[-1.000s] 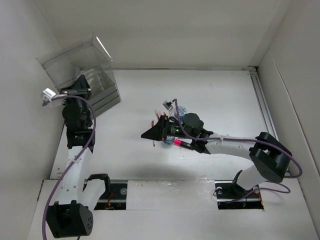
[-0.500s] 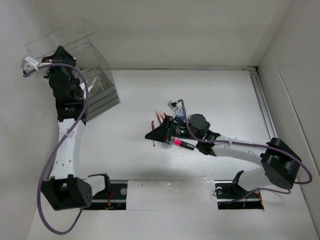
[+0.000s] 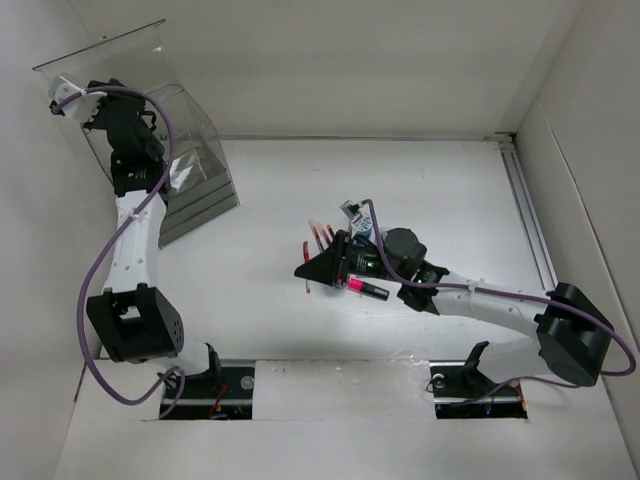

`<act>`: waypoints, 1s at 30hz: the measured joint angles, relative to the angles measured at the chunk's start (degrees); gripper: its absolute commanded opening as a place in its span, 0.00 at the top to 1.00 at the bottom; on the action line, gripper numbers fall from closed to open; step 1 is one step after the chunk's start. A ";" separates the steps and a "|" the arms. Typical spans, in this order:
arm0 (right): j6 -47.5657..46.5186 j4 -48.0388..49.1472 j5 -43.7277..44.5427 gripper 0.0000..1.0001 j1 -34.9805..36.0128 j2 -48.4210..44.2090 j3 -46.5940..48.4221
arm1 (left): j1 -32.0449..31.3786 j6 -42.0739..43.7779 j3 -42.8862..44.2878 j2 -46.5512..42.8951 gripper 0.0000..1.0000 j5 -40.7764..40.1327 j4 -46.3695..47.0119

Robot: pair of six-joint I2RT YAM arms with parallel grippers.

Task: Sort the stationery into containers
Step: Open the storage box at the corner of the board.

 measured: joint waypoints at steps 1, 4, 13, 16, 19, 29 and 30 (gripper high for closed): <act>-0.07 -0.11 0.09 0.70 0.00 0.00 0.00 | 0.96 -0.13 0.00 0.76 0.75 0.46 -0.55; -0.28 -0.92 0.33 0.70 0.00 0.00 0.00 | 4.92 -1.29 0.48 3.06 0.75 2.40 -2.82; -1.05 -1.97 0.52 0.70 0.00 0.00 -0.02 | 8.31 -2.27 5.60 6.43 0.67 6.95 -6.71; -1.07 -2.03 0.52 0.70 0.00 0.00 -0.02 | 8.07 -2.34 6.29 6.12 0.64 9.29 -6.45; -1.07 -2.10 0.50 0.70 0.00 0.00 -0.02 | 8.00 -2.45 6.12 5.60 0.58 11.17 -6.40; -1.07 -2.34 0.48 0.70 0.00 0.00 -0.11 | 6.97 -2.60 4.59 3.37 0.62 13.75 -8.74; -1.07 -2.34 0.48 0.70 0.00 0.00 -0.11 | 6.62 -2.60 3.48 2.47 0.63 13.70 -8.79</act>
